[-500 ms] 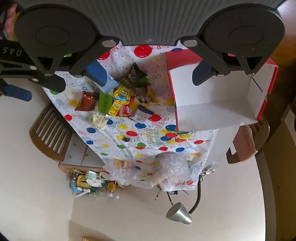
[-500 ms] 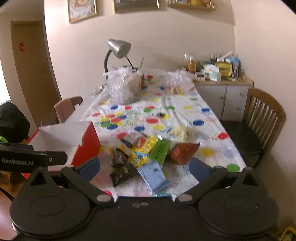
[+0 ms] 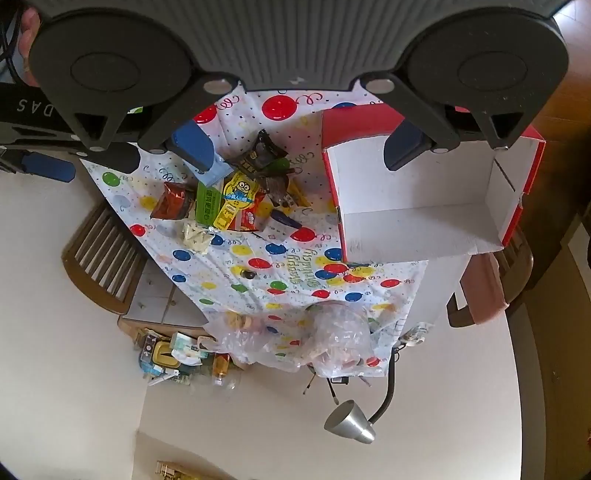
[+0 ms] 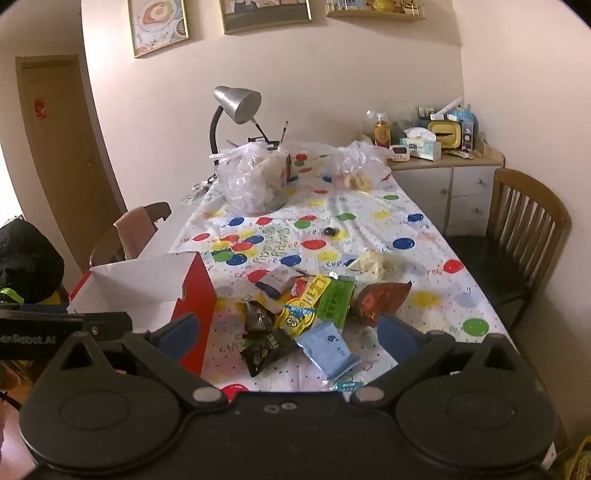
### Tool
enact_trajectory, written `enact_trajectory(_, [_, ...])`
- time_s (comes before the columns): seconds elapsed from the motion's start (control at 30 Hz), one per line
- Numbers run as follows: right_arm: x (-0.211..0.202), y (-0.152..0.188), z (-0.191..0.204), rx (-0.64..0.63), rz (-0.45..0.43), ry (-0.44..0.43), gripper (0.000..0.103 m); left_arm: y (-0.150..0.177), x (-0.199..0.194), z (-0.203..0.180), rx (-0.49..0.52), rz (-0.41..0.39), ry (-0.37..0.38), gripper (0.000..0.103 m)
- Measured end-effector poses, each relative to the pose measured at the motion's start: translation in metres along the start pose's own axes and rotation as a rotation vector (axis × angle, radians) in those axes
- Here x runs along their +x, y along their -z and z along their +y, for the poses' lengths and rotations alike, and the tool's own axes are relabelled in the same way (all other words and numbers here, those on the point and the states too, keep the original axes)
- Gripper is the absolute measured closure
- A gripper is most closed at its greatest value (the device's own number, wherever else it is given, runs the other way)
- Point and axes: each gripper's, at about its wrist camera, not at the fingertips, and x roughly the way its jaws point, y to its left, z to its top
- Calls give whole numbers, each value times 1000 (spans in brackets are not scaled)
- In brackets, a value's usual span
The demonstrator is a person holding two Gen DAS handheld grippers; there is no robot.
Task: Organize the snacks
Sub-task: 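Move both tools toward the snack pile on the table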
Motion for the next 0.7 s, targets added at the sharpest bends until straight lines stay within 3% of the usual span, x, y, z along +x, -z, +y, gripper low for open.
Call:
enact_trajectory(0.4, [5, 9, 0, 28, 33, 9, 0, 0, -12, 5, -4, -17, 26, 4])
enact_trajectory(0.7, [-6, 6, 6, 4, 10, 35, 0, -4, -16, 7, -7, -37, 43, 4])
